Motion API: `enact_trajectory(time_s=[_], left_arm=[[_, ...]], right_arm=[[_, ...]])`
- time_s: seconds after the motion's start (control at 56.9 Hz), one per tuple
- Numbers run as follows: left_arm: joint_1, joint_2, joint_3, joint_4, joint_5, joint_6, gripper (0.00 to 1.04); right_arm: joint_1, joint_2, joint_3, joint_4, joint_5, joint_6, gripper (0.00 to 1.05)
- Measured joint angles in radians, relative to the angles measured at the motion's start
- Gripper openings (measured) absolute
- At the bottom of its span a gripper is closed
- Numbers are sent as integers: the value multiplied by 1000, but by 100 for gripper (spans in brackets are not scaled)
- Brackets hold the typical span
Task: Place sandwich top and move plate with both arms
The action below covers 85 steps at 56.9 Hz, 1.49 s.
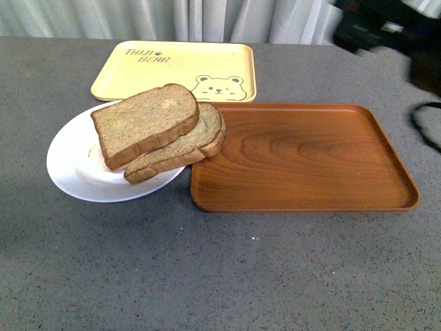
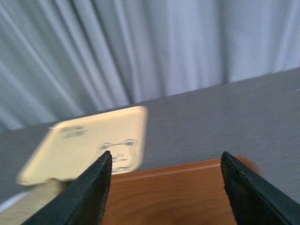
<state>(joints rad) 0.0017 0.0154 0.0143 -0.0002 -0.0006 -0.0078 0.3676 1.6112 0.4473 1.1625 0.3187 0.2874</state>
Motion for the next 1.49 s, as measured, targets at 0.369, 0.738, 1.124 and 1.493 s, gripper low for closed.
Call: enact_trajectory(time_s=[0.369,0.738,1.124,1.493], left_arm=[[0,0,0,0,0,0,96],[0,0,0,0,0,0,96],[-47,471,139,-75,483,-511,96],[-25,1436,269,726,392,-828,96]], right_arm=[[-175,-344,-291,-70,-136,-265,6],[-262,-644,-396,-264,-217,-280,2],[-365,-982,-425,-552,-317,-282,2],[-366,-1236,-426,-788,-319,-282,2]])
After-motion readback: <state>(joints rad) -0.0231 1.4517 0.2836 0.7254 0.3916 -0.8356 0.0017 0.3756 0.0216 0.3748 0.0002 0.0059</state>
